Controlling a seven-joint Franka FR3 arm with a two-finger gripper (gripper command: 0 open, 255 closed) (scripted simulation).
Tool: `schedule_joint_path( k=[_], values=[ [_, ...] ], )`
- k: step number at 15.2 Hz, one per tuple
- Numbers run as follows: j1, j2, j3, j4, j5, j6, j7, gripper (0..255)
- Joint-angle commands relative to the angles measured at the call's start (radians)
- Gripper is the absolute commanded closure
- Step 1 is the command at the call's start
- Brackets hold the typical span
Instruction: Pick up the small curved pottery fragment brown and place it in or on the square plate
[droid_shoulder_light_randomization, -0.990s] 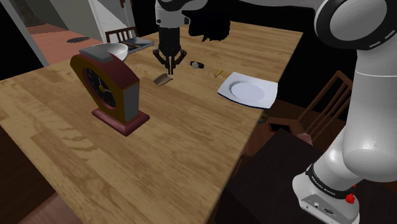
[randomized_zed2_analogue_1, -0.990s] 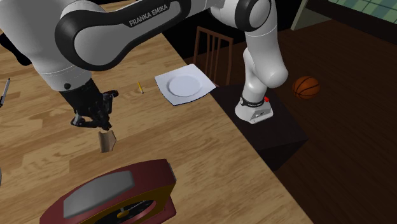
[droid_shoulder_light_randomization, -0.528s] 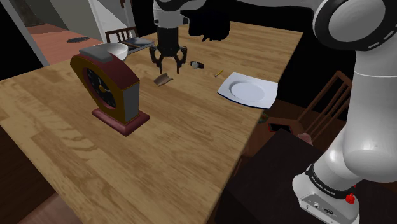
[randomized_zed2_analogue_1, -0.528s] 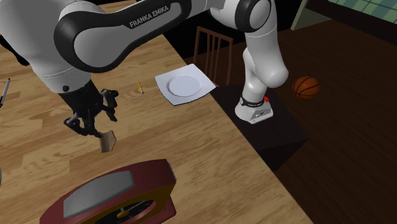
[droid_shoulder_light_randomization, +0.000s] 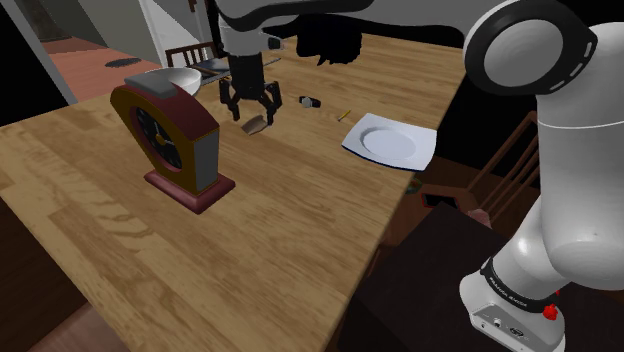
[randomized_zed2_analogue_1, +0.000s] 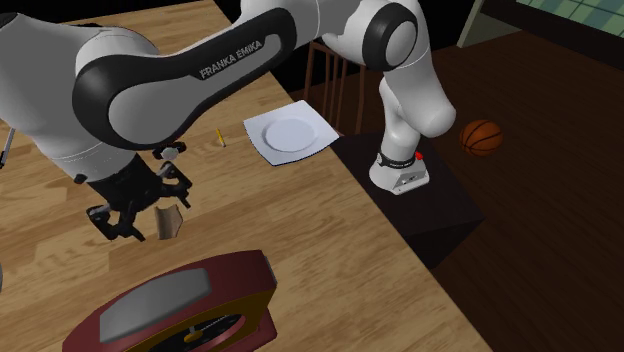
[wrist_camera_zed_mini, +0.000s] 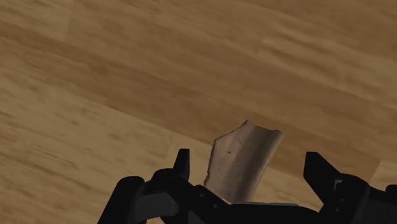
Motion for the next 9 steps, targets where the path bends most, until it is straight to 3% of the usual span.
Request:
schedule_joint_path(
  k=[1,9],
  values=[
    [0.0,-0.007,0.0,-0.038,0.001,0.031,0.004,0],
    [-0.001,-0.01,0.0,-0.065,0.001,0.054,0.004,0]
  ],
)
